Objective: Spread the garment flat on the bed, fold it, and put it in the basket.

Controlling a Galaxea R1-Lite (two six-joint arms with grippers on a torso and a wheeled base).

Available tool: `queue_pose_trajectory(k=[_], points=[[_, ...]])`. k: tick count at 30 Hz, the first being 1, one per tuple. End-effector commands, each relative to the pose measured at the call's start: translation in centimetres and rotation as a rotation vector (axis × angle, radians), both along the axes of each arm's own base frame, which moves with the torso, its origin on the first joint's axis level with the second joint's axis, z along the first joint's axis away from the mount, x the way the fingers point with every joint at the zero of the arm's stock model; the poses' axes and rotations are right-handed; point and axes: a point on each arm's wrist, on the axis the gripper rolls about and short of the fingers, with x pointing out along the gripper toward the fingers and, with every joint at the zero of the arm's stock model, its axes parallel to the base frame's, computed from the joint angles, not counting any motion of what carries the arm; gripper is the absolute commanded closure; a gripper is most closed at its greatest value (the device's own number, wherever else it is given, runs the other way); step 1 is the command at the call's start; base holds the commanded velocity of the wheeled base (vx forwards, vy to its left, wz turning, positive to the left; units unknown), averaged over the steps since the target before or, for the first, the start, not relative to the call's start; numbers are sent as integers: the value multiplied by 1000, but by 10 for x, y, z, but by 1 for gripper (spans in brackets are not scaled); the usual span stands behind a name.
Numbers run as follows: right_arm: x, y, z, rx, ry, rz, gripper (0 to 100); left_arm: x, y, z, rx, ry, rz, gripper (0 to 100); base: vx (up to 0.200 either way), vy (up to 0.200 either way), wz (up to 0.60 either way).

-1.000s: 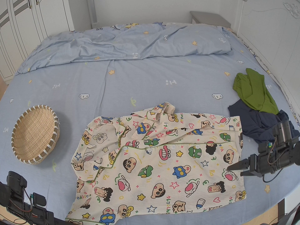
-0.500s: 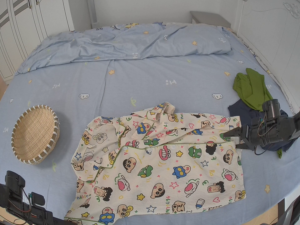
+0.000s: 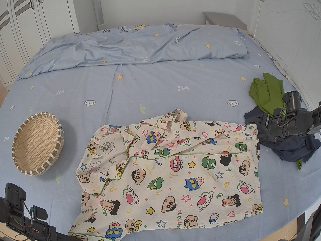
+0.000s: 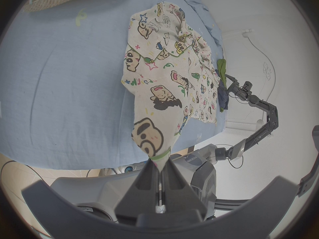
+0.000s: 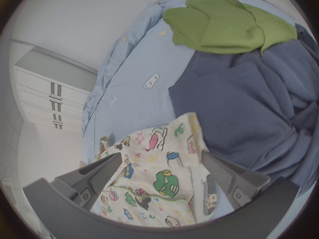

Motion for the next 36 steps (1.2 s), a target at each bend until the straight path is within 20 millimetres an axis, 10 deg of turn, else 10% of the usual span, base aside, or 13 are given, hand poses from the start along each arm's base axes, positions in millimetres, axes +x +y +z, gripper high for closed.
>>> queue_pose_trajectory(k=[1,36], points=[[11,-10,-1,-23,-19,-40,0,0,0,0,0,-3,1,100,0,0,0],[16,-7,28,-16,-98,-29,0,-1,0,1,18,-10,3,100,0,0,0]])
